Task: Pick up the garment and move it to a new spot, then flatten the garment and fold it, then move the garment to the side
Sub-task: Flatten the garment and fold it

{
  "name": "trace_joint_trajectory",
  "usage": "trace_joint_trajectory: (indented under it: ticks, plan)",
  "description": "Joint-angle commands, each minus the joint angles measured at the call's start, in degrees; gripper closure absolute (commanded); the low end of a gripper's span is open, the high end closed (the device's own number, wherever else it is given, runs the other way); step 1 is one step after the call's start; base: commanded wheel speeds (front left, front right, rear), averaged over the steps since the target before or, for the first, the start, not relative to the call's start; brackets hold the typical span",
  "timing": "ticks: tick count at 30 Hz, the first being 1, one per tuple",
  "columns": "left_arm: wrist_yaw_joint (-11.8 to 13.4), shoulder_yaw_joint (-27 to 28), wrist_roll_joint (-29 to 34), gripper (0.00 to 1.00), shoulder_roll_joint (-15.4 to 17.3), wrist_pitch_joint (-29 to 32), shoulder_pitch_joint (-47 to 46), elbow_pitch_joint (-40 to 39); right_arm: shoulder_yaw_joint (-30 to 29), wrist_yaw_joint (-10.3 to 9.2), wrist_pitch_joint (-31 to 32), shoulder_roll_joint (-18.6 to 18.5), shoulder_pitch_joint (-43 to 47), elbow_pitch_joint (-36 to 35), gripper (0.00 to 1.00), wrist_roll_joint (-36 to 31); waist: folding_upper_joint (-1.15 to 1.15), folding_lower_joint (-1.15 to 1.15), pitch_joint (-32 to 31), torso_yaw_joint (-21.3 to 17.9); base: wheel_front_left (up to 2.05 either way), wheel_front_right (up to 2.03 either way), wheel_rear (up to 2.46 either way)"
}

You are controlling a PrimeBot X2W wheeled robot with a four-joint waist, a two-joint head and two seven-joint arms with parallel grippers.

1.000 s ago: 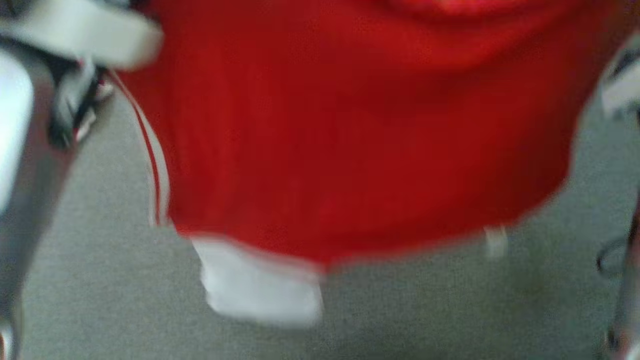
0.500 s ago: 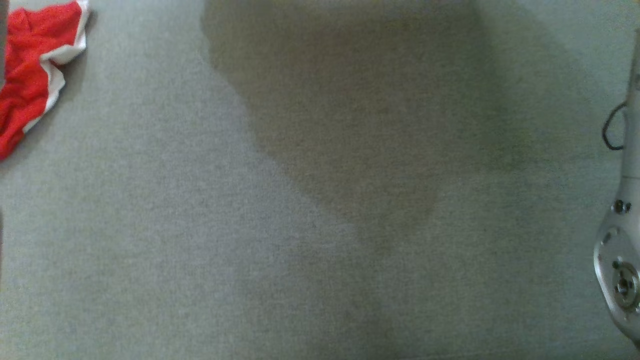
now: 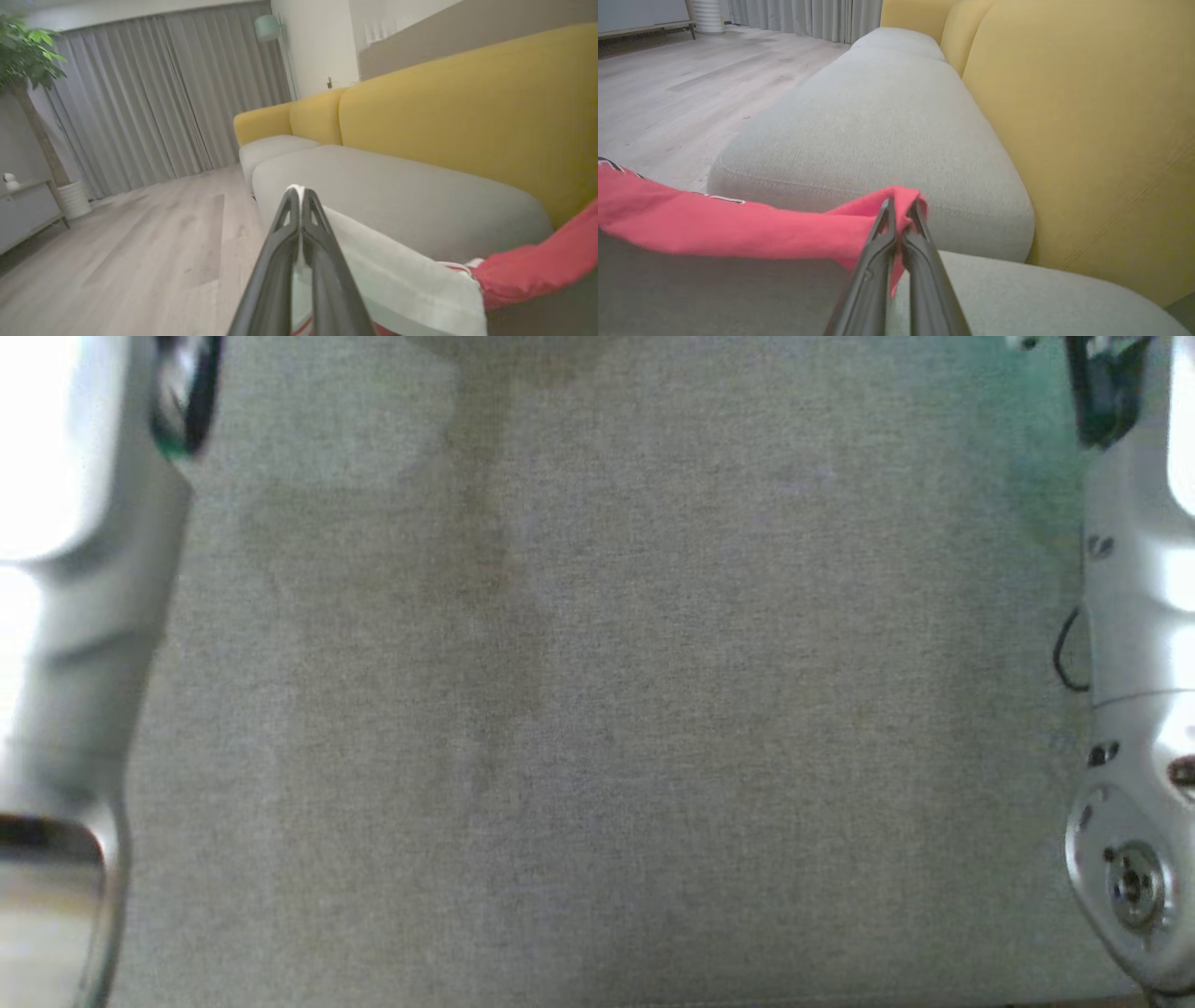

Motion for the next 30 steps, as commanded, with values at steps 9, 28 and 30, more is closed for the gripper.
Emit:
trace_joint_trajectory:
  ticks: [9, 28, 30]
  plan:
    - [2.8, 4.1, -4.4, 1.0, 3.0, -3.0, 13.7, -12.8, 0.9, -0.04, -6.9, 1.4, 7.1, -3.5, 1.0, 4.4, 0.0, -0.02, -0.7, -0.2, 0.0, 0.0, 0.0]
    - [13.7, 6.0, -9.1, 1.0, 3.7, -2.6, 61.3, -43.5, 2.3, -0.04, 2.2, 1.5, 49.8, -35.3, 1.0, 19.7, 0.0, -0.02, -21.3, 1.5, 0.0, 0.0, 0.0]
    - [14.9, 5.4, -9.1, 1.0, 4.3, -1.3, 65.4, -46.7, 1.4, -0.04, 4.6, 1.5, 55.1, -40.2, 1.0, 20.3, 0.0, -0.02, -23.0, 1.9, 0.0, 0.0, 0.0]
